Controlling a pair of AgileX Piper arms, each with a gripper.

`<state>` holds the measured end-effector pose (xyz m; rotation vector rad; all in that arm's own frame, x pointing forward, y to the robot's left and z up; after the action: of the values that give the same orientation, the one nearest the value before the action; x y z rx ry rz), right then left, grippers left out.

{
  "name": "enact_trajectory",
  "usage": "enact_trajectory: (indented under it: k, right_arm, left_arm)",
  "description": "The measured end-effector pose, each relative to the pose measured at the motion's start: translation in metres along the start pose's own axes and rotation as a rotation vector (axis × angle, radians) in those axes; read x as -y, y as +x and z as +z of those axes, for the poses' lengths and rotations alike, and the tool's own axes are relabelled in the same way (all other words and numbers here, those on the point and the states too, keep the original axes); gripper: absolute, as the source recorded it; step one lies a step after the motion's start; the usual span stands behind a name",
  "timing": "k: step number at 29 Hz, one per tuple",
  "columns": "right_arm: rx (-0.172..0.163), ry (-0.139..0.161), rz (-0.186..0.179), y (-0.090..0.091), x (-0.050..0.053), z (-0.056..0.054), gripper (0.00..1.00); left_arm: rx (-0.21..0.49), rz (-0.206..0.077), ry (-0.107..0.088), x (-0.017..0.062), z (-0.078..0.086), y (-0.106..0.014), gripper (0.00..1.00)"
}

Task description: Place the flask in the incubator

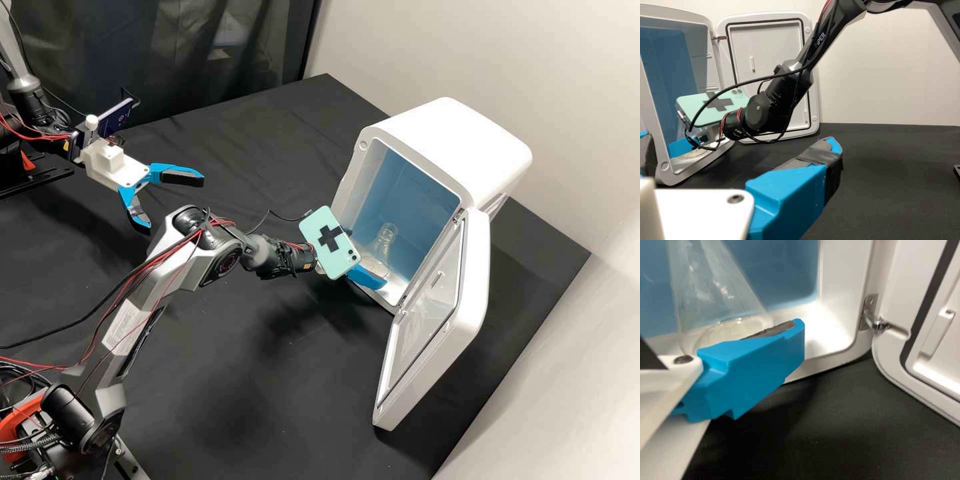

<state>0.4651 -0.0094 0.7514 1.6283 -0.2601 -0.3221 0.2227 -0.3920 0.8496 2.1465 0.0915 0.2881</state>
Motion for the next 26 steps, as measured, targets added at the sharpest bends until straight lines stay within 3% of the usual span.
enact_trajectory:
  k: [4,8,13,17,19,26]
  right_arm:
    - [-0.006,-0.006,-0.009,-0.006,-0.002,0.004,1.0]
    - [-0.033,-0.015,0.016,-0.017,-0.008,0.01,1.0]
    - [-0.092,0.004,0.055,-0.041,-0.021,0.017,1.0]
    - [-0.16,0.018,0.098,-0.063,-0.032,0.018,1.0]
    - [-0.192,0.026,0.119,-0.078,-0.037,0.021,1.0]
    - [-0.254,0.074,0.163,-0.115,-0.048,0.029,1.0]
  left_arm:
    - [-0.004,0.001,0.004,-0.0002,-0.001,0.0,1.0]
    - [-0.008,0.014,0.005,-0.0033,-0.002,-0.001,1.0]
    - [-0.008,0.081,0.008,-0.0159,-0.002,-0.005,1.0]
    - [-0.037,0.145,-0.017,-0.028,-0.009,-0.009,1.0]
    - [-0.049,0.159,-0.034,-0.0309,-0.012,-0.011,1.0]
    - [-0.063,0.164,-0.033,-0.0315,-0.015,-0.013,1.0]
